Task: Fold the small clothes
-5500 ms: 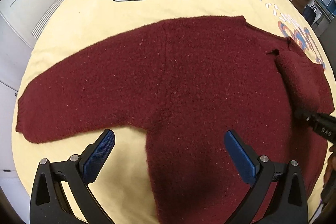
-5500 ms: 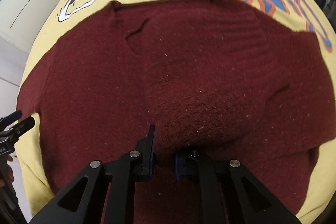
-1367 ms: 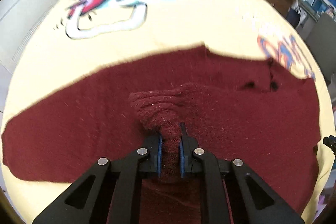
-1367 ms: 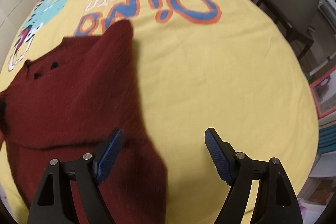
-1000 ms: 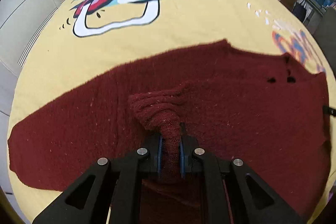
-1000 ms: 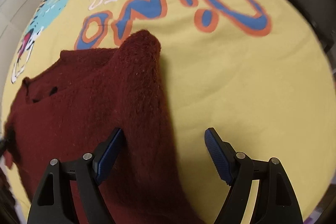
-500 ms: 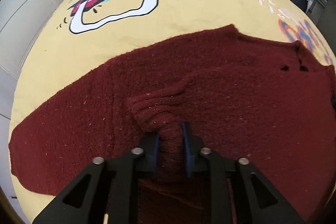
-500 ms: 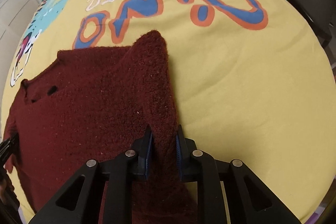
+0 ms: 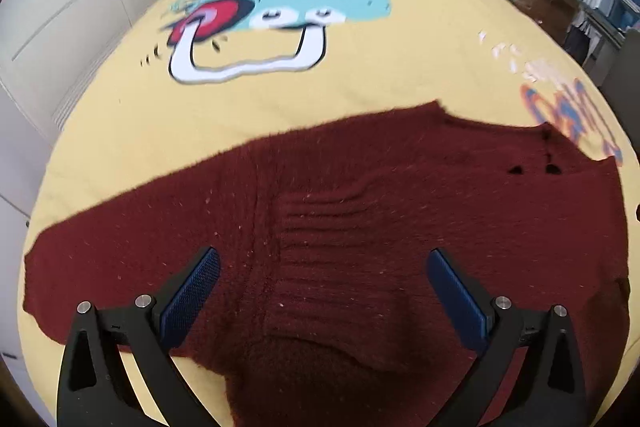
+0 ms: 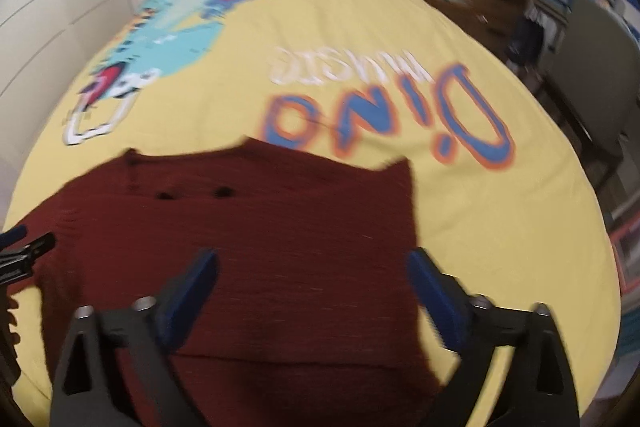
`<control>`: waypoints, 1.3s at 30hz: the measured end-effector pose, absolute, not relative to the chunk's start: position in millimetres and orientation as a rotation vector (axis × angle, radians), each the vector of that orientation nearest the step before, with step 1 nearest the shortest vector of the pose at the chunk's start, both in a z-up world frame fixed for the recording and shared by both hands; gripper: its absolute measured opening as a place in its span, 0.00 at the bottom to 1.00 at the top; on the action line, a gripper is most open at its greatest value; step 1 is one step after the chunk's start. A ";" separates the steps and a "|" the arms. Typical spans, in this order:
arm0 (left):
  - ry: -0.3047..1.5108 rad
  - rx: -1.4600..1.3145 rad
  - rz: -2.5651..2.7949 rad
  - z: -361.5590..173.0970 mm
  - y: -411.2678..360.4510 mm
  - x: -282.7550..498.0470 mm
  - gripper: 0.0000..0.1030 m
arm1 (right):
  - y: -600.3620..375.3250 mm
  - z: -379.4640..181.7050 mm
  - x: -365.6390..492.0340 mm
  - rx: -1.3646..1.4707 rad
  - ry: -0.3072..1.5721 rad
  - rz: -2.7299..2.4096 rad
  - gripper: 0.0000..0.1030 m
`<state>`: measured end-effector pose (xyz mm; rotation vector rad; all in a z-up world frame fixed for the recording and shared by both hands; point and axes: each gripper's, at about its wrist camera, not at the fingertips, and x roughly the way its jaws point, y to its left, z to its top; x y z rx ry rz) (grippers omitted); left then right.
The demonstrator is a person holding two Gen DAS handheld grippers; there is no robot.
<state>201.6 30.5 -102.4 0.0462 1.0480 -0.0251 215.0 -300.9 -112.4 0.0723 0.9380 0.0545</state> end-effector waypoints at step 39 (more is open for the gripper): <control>1.056 0.109 -0.071 -179.3 -32.9 176.4 0.99 | -268.9 -220.0 202.7 0.084 1.046 -0.013 1.00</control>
